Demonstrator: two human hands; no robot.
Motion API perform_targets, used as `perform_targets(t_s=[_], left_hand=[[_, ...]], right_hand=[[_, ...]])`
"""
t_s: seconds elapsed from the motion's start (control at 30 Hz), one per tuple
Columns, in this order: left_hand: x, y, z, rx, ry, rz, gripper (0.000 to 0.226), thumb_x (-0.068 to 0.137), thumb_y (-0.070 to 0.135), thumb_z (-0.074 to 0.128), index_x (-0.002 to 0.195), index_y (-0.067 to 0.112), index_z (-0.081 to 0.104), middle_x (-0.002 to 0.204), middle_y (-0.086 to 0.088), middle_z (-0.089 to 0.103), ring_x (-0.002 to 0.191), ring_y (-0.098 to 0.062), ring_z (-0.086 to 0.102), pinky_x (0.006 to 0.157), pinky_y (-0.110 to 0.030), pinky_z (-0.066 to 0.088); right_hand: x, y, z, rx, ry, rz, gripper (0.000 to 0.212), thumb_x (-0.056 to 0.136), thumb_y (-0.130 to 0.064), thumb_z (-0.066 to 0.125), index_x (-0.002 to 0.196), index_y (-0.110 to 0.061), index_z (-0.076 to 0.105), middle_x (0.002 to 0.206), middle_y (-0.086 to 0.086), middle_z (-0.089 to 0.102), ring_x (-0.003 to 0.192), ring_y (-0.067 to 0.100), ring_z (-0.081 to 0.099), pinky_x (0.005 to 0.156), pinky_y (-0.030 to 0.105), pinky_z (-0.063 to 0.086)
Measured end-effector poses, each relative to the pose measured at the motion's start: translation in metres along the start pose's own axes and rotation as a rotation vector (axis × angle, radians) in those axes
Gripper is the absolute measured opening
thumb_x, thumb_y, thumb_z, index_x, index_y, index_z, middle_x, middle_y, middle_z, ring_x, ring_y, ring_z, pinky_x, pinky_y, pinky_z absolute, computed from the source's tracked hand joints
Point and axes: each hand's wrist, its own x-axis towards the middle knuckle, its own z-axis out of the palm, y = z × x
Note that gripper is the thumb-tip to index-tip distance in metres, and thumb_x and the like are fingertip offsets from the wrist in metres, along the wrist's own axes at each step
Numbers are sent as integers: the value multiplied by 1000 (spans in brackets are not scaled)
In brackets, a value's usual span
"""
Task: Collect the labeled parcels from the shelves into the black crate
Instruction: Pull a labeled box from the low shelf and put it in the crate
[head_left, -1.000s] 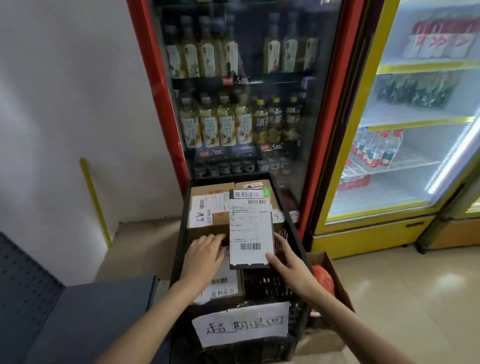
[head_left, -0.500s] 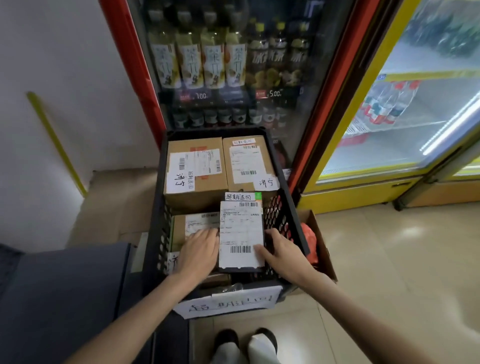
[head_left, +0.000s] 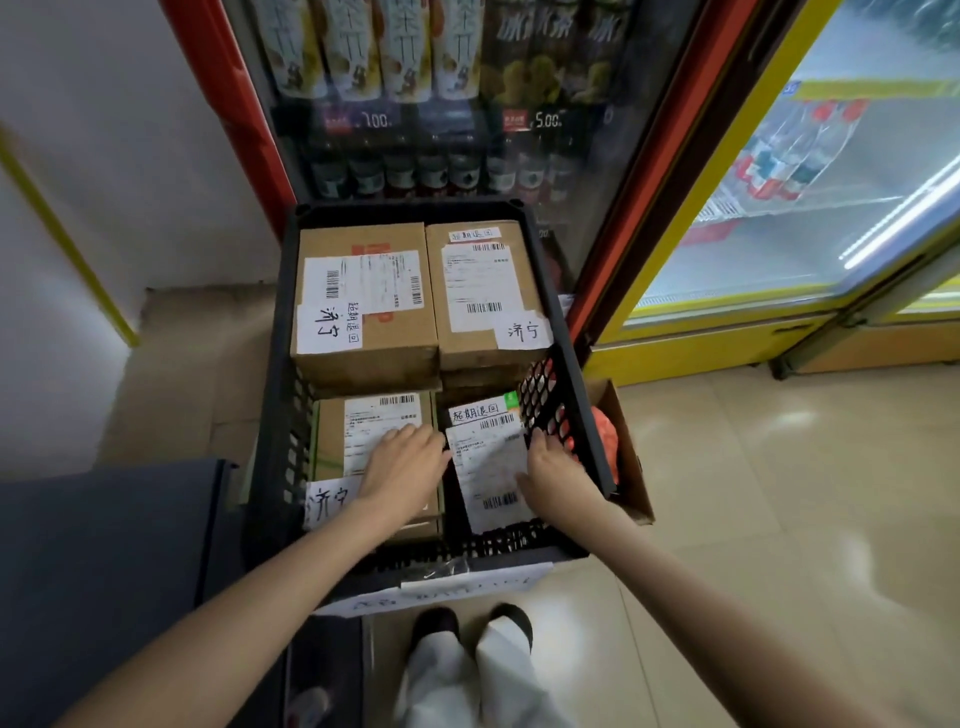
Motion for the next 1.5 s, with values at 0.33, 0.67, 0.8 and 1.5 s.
perform_targets(t_s=[0.33,0.67,0.8,1.5], left_hand=[[3,-17,-1,-56,82,-57,32,98,34,35,114,17,57,114,3,59,106,-15,51,92,-29,39],[-15,-21,-30,-67,236,9,30,98,31,35,114,18,57,116,5,59,109,-13,50,93,-28,35],[-23,-29,-41,-40,314,8,23,95,31,45,104,19,61,102,4,63,95,-15,56,84,-32,41],[-139,27,-87,39,531,-427,14,76,26,68,86,23,59,79,11,58,74,-11,52,61,-23,41]], right_hand=[[4,-5,-3,29,71,-137,52,96,-22,50,142,-7,31,135,14,43,120,30,47,97,36,40],[2,-30,-14,55,166,-255,43,96,-27,50,135,-12,40,129,10,51,113,26,53,91,33,45],[0,-39,-17,48,206,-311,40,96,-27,50,133,-15,42,124,8,52,110,24,54,91,32,45],[-29,-65,-64,-335,583,-1018,21,76,-29,72,95,-27,63,90,-4,63,86,21,61,83,37,43]])
